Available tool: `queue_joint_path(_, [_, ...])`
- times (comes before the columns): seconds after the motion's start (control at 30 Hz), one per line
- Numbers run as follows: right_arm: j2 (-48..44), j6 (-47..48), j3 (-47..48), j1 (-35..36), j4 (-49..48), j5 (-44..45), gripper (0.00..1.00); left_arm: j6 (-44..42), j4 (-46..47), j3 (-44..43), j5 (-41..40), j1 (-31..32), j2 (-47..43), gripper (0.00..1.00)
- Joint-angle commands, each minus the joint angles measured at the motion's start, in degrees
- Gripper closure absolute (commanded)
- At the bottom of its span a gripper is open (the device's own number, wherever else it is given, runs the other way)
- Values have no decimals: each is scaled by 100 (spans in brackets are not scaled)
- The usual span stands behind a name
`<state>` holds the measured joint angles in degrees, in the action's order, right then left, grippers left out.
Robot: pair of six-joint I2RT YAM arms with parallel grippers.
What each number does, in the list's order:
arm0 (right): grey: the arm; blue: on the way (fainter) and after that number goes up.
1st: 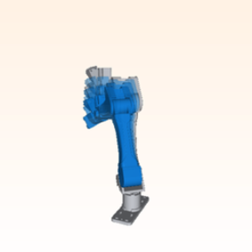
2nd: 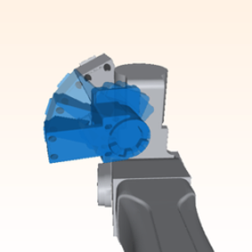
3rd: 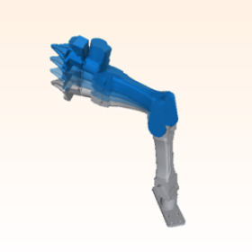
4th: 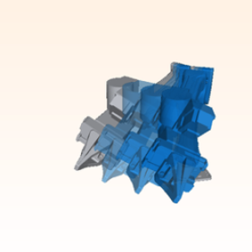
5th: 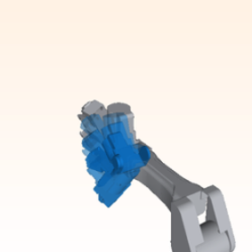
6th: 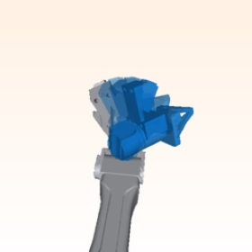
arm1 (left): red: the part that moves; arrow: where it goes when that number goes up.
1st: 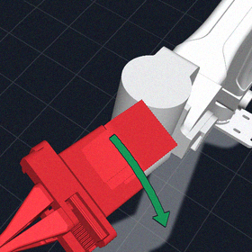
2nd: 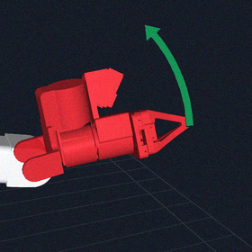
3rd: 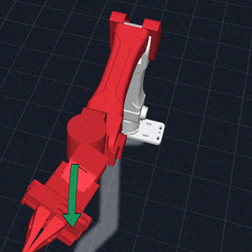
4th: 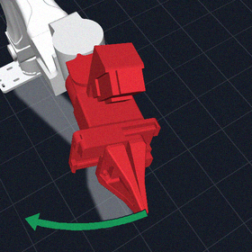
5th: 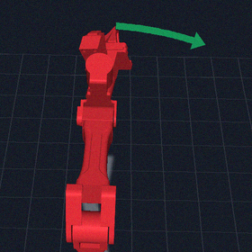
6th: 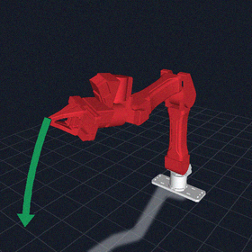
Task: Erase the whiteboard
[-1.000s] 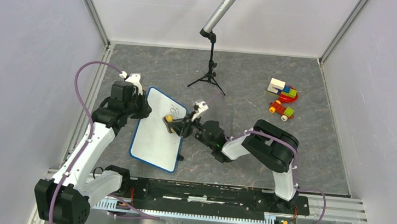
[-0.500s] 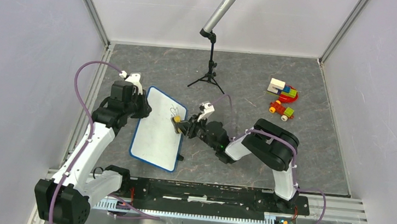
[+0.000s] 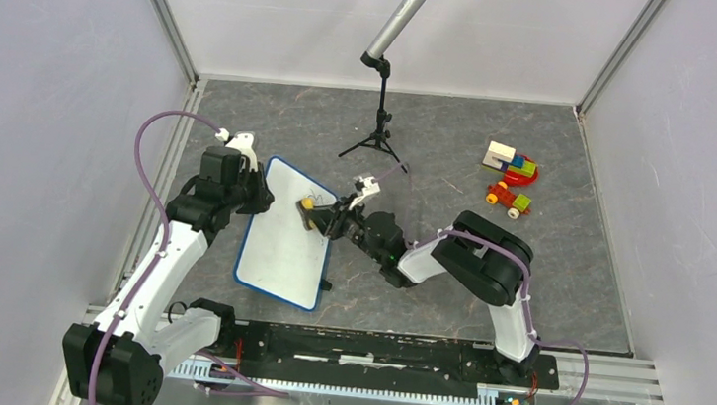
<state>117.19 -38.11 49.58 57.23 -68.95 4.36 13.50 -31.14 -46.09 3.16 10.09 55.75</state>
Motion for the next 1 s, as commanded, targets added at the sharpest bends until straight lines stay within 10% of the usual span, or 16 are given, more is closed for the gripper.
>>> queue_joint_path(0.0, [271, 9, -623, -209, 583, 224, 83, -137, -297, 135, 369, 125, 4, 98])
queue_joint_path(0.53, [56, 491, 1432, 64, 1994, -14, 82, -142, -305, 143, 310, 133, -5, 98])
queue_joint_path(0.97, [311, 135, 61, -566, 1595, 134, 82, -146, -297, 158, 274, 178, -108, 98])
